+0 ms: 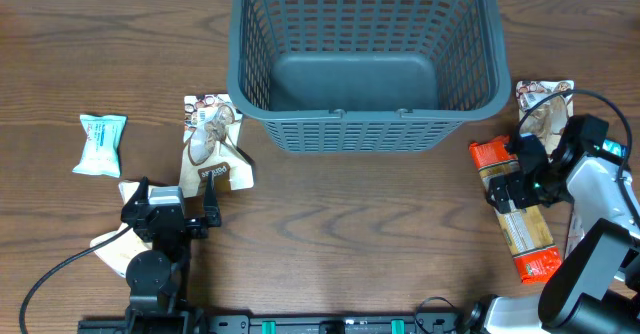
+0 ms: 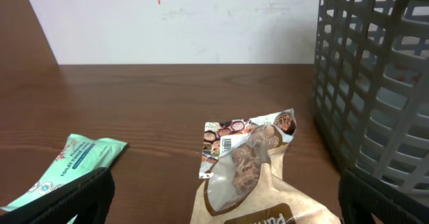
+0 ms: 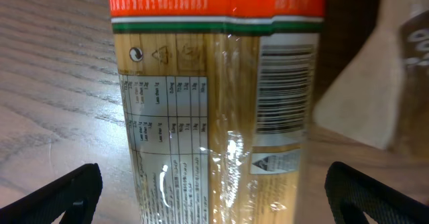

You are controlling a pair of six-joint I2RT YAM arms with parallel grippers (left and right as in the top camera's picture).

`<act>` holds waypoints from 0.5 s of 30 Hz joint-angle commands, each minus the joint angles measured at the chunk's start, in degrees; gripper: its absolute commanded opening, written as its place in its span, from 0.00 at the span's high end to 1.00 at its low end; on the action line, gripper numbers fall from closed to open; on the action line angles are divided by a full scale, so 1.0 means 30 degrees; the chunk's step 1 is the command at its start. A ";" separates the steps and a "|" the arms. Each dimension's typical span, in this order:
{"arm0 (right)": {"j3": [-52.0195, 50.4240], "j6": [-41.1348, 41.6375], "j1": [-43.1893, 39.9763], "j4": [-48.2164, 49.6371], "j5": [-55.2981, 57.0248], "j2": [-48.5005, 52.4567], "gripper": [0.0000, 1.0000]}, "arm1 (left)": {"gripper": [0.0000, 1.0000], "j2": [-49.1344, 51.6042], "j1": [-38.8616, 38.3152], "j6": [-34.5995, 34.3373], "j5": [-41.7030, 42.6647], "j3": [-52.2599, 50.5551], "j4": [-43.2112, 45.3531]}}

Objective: Pack container
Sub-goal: 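Move the right gripper down and grasp the red-capped spaghetti pack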

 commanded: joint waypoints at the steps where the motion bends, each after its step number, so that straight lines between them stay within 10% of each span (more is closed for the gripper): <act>1: -0.0561 0.0284 -0.0160 0.0401 -0.0313 -0.0007 0.01 | 0.01 0.0000 -0.0022 0.0277 -0.0627 -0.0437 -0.0627; 15: -0.1042 0.0816 -0.0393 0.1348 -0.0262 0.1042 0.05 | 0.01 0.0000 -0.0029 0.0277 -0.0619 -0.0437 -0.0627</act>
